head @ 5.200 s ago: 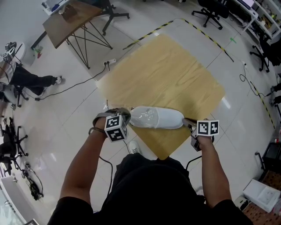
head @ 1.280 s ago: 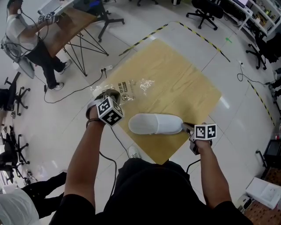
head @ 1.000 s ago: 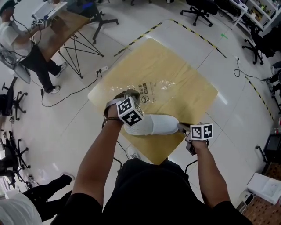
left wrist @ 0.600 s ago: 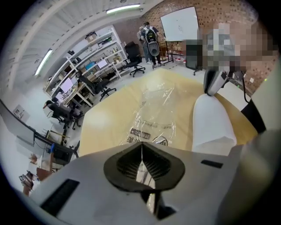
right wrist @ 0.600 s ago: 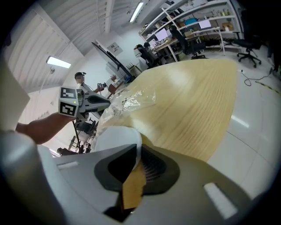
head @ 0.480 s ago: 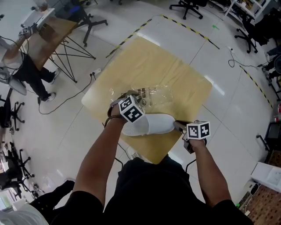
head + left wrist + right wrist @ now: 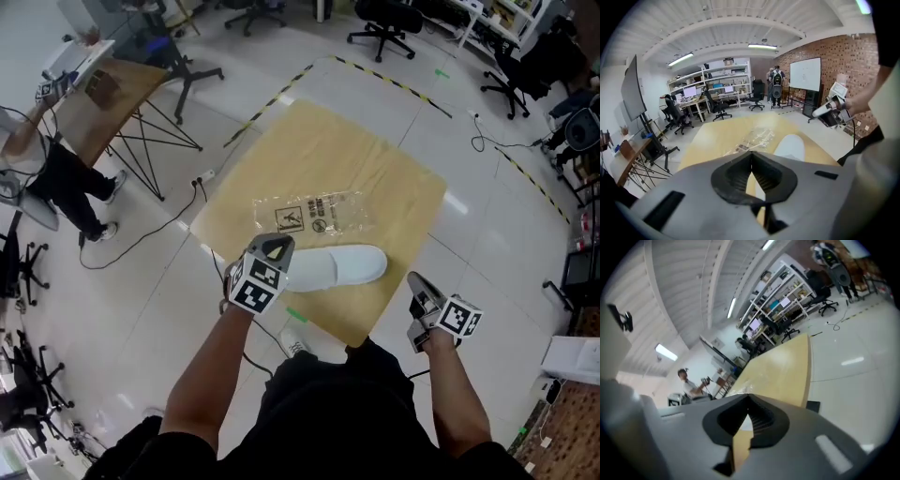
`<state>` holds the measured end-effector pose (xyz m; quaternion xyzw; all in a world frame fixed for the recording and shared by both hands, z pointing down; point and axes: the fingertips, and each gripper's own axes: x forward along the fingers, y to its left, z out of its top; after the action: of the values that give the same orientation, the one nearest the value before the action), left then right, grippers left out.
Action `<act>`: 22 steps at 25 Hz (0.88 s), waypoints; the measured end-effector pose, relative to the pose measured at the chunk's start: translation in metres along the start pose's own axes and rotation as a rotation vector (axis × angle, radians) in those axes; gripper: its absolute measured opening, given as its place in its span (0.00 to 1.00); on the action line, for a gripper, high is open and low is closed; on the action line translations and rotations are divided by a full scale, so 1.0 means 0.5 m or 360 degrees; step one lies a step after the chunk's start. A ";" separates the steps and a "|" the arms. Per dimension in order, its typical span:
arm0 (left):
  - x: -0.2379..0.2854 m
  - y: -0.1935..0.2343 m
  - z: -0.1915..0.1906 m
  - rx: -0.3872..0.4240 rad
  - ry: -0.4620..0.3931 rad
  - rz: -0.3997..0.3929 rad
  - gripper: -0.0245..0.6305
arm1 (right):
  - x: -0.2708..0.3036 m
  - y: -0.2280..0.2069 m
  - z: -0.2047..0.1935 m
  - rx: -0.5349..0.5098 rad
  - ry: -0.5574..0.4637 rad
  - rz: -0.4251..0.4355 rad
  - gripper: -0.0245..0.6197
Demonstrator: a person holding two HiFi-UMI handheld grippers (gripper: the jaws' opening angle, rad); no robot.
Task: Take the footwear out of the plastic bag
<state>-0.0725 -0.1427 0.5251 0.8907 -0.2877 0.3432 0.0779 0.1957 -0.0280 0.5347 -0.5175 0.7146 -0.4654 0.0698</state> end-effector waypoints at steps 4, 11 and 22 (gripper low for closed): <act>-0.096 -0.113 -0.046 -0.0325 -0.0135 -0.0197 0.05 | -0.058 0.105 -0.038 0.0035 -0.0090 0.0119 0.04; -0.211 -0.274 -0.094 -0.0847 -0.0219 -0.0202 0.05 | -0.121 0.246 -0.140 -0.0675 0.0261 0.0144 0.04; -0.376 -0.544 -0.042 -0.0877 -0.0488 0.0199 0.05 | -0.378 0.271 -0.181 -0.0980 0.0271 0.0394 0.04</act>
<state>-0.0427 0.1743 0.4335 0.8580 -0.4325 0.1181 0.2507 0.1375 0.1821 0.4132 -0.3829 0.8823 -0.2573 -0.0935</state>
